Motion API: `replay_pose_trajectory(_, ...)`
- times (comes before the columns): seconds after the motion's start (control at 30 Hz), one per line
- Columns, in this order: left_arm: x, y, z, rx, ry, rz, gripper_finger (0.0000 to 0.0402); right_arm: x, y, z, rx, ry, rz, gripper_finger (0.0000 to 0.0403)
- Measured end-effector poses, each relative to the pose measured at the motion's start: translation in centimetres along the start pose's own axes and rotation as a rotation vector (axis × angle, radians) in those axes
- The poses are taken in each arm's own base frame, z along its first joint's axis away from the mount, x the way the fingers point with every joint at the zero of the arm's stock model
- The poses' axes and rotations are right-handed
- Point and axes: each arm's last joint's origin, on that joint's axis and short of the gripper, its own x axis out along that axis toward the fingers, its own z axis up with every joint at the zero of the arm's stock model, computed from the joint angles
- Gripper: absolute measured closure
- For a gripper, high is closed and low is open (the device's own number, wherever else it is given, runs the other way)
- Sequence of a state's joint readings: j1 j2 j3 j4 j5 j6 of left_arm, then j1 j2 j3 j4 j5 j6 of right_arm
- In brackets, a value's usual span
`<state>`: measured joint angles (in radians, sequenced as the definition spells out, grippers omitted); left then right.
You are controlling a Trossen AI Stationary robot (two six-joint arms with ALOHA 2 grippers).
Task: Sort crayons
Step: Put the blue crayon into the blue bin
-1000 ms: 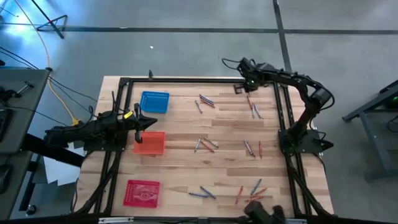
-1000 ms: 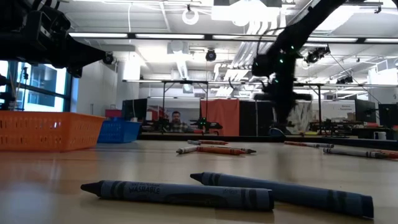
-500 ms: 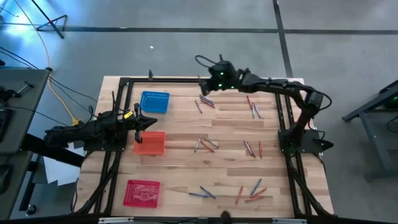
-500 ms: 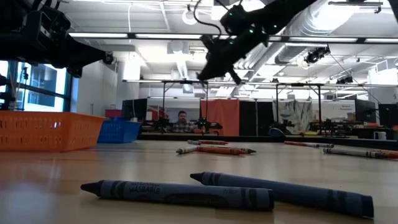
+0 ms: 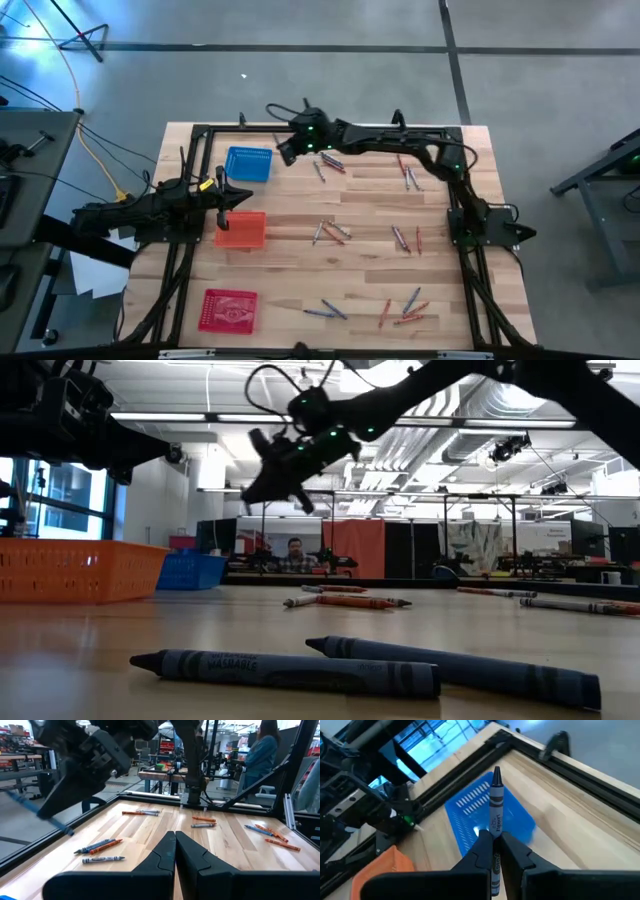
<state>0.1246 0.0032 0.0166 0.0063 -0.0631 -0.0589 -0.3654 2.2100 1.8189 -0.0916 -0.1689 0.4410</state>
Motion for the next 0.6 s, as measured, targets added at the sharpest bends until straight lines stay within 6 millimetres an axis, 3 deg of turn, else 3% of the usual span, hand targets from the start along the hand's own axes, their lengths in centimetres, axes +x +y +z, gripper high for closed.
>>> replay_pose_trajectory(0.27,0.0,0.0,0.0,0.0,0.0,0.0,0.0401,3.6,1.2,0.3,-0.015,-0.004,0.071,0.0396)
replay_pose_trajectory(0.6,0.0,0.0,0.0,0.0,0.0,0.001,0.0401,7.4,0.4,-0.5,0.04,-0.007,0.089,0.0396)
